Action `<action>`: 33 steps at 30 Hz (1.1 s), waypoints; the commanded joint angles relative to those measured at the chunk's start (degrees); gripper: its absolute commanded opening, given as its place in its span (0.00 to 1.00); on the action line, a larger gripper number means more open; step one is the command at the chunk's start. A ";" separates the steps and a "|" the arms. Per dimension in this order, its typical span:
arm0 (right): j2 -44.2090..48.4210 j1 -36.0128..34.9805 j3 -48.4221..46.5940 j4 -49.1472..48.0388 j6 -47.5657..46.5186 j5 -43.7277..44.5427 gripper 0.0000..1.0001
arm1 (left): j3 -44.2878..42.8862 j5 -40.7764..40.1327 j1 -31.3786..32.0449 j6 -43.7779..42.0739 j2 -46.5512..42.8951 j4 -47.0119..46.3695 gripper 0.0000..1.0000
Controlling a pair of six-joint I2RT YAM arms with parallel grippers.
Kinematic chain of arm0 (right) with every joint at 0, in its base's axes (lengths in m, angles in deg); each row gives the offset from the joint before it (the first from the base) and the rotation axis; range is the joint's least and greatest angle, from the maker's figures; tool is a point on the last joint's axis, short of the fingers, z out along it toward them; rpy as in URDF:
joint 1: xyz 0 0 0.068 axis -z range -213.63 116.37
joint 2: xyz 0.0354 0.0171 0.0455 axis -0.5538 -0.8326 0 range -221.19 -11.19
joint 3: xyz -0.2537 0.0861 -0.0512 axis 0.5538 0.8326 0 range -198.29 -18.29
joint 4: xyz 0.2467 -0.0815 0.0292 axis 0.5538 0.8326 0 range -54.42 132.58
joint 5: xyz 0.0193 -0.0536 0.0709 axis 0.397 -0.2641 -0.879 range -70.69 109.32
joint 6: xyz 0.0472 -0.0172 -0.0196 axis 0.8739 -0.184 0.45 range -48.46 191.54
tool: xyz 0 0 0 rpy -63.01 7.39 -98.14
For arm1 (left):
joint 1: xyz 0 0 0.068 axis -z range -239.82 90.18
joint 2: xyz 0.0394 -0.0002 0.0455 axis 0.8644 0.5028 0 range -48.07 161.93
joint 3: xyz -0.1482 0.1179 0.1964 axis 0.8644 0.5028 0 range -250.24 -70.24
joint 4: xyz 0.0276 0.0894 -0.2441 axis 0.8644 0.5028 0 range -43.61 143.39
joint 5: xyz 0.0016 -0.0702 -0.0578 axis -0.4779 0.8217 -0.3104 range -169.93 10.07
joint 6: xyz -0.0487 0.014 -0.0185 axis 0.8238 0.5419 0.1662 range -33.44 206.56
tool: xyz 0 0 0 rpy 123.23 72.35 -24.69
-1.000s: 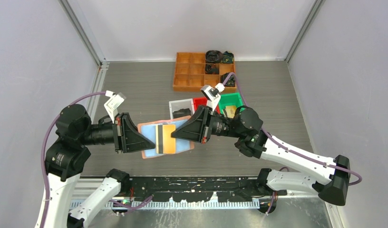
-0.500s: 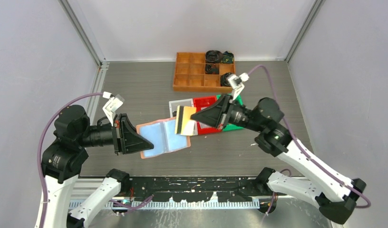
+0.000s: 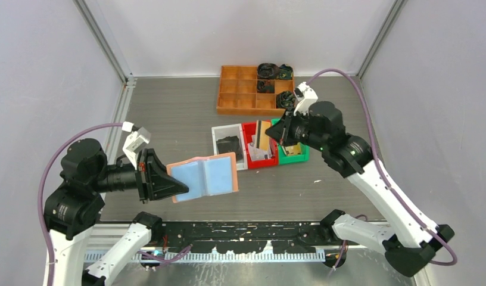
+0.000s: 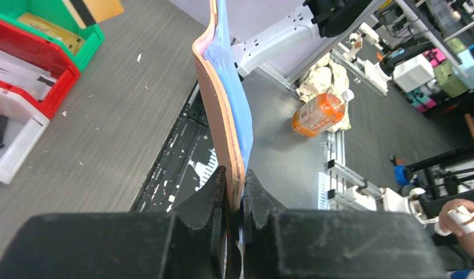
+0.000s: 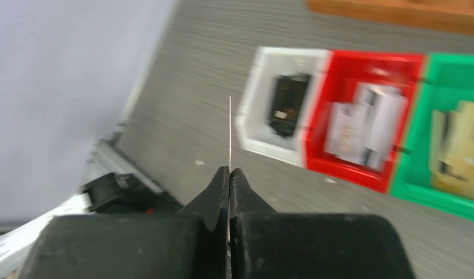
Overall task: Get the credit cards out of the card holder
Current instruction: Place the credit card in the storage box.
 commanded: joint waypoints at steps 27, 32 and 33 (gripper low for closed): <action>-31.76 19.44 -2.01 -0.32 -16.52 12.53 0.01 | 0.00 5.27 0.09 -3.51 -5.58 -7.66 0.00; -35.28 19.40 -2.87 -0.08 -17.54 11.95 0.01 | 0.08 4.42 0.14 -3.59 -5.32 -7.33 0.00; -35.97 19.40 -2.81 -0.18 -17.82 11.24 0.01 | 0.21 4.45 0.10 -3.59 -5.39 -7.39 0.00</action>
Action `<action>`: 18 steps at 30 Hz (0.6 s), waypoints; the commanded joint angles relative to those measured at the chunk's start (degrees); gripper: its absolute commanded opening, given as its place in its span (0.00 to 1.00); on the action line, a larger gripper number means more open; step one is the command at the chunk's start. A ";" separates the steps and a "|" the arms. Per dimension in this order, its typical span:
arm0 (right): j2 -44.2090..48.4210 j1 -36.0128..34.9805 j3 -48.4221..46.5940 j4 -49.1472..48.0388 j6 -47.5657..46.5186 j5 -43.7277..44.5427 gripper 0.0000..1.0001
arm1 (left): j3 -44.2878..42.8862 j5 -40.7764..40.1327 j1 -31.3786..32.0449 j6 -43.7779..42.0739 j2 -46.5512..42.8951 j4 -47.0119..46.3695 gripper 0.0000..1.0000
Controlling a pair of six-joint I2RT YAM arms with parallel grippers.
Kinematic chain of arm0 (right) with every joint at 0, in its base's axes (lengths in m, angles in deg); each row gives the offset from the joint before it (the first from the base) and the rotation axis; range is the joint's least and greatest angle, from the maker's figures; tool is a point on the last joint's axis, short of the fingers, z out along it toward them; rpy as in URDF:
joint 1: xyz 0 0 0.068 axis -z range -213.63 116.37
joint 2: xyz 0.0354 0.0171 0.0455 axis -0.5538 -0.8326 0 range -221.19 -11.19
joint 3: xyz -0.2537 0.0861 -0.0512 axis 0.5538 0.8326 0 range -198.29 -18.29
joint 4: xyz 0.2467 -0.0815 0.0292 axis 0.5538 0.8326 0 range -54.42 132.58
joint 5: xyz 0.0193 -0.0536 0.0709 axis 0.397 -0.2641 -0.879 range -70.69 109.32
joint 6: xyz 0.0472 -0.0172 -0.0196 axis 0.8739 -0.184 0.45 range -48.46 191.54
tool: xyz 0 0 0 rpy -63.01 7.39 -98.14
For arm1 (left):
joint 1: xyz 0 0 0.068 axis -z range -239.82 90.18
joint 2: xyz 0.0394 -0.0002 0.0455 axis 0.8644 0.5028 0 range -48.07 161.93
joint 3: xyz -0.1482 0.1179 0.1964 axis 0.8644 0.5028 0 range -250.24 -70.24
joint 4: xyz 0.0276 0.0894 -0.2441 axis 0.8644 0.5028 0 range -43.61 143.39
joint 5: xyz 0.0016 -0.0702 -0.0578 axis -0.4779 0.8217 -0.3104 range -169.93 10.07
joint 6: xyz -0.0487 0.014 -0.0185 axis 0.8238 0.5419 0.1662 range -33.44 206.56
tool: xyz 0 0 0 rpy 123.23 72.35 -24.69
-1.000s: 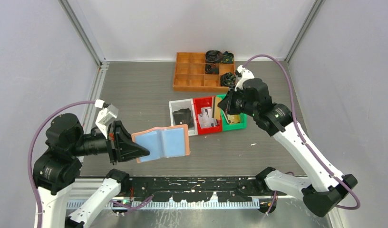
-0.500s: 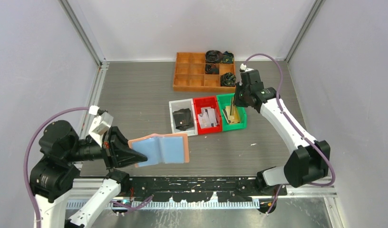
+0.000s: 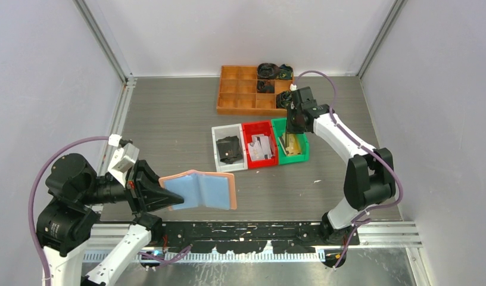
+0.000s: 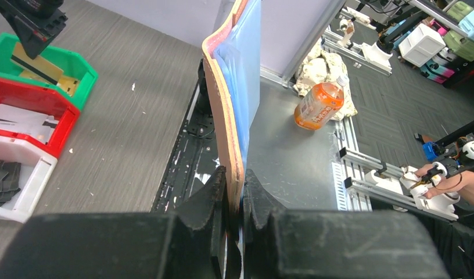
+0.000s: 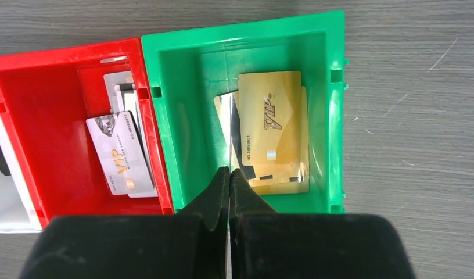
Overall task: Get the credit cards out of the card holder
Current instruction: Place the credit card in the storage box.
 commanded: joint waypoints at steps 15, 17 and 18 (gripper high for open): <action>9.49 0.20 -3.39 -7.20 5.84 -4.78 0.68 | 0.97 -1.30 0.10 5.72 1.18 -5.46 0.00; 14.57 0.12 -3.37 -9.91 8.91 -11.68 0.77 | 1.36 -1.29 0.05 4.89 0.92 -5.25 0.00; 17.36 0.12 -2.73 -12.49 11.44 -16.41 0.82 | 1.51 -1.40 0.13 4.07 0.83 -4.81 0.00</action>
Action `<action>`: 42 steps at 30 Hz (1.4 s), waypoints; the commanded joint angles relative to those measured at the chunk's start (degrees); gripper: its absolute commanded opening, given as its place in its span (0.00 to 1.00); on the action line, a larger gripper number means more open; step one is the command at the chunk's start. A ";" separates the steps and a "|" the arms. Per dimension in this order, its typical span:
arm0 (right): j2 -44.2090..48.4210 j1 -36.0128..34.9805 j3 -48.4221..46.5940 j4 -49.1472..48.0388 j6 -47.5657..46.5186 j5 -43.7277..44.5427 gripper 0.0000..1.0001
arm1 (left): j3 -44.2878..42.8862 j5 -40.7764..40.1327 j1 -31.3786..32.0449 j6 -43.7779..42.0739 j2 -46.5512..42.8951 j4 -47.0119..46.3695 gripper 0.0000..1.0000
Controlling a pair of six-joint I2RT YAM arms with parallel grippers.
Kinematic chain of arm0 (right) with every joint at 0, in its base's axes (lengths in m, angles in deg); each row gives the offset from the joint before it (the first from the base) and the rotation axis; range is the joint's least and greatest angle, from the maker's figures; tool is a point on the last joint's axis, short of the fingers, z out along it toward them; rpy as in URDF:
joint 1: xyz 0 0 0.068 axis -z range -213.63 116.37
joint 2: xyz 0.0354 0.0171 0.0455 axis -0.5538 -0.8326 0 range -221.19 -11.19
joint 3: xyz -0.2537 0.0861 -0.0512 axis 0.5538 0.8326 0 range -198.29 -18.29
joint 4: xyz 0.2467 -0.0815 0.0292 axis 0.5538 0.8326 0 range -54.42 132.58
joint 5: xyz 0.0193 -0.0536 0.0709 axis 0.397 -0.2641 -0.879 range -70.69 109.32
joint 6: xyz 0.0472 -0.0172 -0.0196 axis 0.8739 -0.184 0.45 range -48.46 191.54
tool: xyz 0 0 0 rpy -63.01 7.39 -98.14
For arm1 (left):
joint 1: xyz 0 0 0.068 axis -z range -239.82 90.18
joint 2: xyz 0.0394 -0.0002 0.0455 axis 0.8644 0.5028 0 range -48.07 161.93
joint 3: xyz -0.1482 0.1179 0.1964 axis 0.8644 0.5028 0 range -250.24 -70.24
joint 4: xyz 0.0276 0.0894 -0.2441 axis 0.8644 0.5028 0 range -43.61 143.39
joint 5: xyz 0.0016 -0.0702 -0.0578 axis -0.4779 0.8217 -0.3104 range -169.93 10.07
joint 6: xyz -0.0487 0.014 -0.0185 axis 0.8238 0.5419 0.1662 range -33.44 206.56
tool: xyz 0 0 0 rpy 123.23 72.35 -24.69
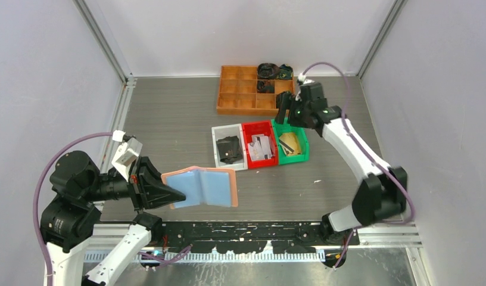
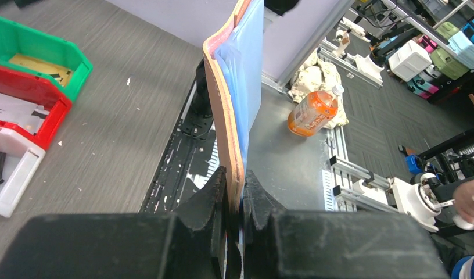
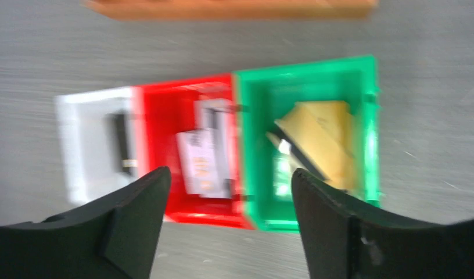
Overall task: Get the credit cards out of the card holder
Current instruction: Place the credit card in the storage box, then place the card holder at the center of the board.
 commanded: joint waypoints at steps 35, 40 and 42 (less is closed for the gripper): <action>16.87 -62.60 -0.01 -25.06 -12.52 -6.68 0.41 | 1.38 -13.84 0.11 -28.90 -1.60 11.02 0.00; 13.02 -66.48 -1.90 -23.95 -16.74 -0.60 0.29 | 4.66 -19.67 0.09 -29.45 -4.72 5.68 0.00; 12.64 -67.15 -1.81 -24.32 -17.54 0.88 0.38 | 5.43 -20.27 0.14 -31.15 -5.74 5.19 0.00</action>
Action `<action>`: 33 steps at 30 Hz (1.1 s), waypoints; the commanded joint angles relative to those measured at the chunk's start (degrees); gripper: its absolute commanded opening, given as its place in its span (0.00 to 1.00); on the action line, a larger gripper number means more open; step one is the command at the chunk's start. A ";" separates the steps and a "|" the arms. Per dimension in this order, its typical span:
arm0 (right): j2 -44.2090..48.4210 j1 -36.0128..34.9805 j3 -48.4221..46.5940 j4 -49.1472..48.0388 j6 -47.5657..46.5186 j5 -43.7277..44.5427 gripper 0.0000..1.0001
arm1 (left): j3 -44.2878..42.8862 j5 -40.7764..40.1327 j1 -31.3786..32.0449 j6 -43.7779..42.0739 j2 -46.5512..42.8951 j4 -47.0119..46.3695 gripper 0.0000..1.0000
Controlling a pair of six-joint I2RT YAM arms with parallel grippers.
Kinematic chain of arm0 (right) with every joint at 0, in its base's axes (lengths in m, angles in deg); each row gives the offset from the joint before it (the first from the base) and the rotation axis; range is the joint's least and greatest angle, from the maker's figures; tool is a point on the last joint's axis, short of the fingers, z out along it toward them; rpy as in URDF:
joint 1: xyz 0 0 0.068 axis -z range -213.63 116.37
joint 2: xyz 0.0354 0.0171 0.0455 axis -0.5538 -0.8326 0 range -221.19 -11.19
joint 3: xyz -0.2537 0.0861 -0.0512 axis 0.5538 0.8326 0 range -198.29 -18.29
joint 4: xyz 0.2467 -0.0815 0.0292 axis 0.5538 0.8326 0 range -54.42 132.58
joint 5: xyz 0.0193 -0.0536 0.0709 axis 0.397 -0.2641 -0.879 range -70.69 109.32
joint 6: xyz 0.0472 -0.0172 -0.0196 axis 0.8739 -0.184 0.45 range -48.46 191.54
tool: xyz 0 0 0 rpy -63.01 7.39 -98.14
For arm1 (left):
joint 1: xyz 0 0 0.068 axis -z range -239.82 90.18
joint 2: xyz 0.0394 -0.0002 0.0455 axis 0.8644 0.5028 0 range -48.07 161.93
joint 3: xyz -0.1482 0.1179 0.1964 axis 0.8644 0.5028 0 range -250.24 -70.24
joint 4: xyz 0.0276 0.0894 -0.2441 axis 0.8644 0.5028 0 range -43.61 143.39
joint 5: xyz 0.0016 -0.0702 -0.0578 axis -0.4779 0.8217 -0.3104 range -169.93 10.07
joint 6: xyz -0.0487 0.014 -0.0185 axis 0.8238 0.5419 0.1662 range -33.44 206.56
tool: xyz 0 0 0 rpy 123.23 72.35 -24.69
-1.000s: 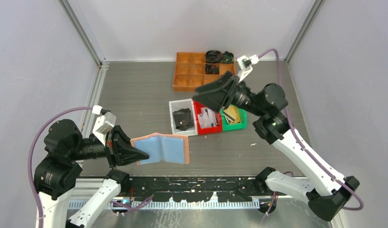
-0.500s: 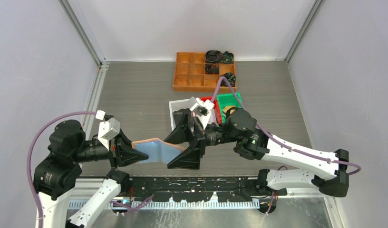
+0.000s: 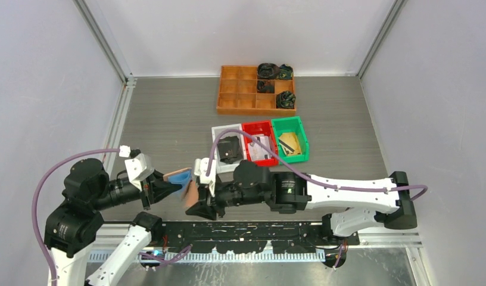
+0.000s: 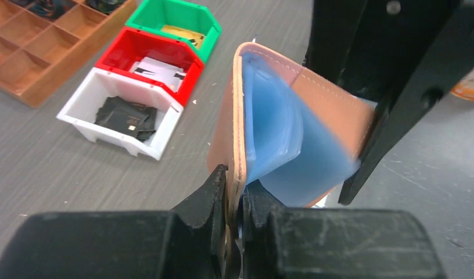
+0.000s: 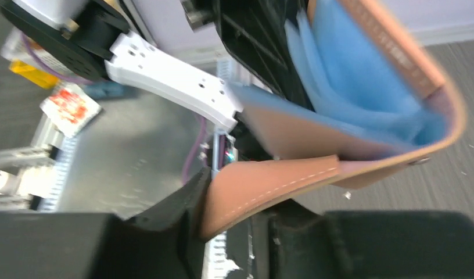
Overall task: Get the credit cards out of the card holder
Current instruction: Place the card holder at the center of the board.
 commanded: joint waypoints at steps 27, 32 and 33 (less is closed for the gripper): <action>2.02 -1.28 -7.76 12.61 -19.22 4.19 0.96 | 12.07 1.44 -2.31 -46.79 -16.51 -6.89 0.00; -0.61 -1.33 -7.46 9.35 -22.22 4.49 0.92 | 14.43 2.98 -3.47 -47.80 -18.94 -10.58 0.00; -1.12 -1.55 -7.33 8.54 -22.27 4.45 0.90 | 14.46 3.18 -3.77 -47.74 -18.91 -10.65 0.00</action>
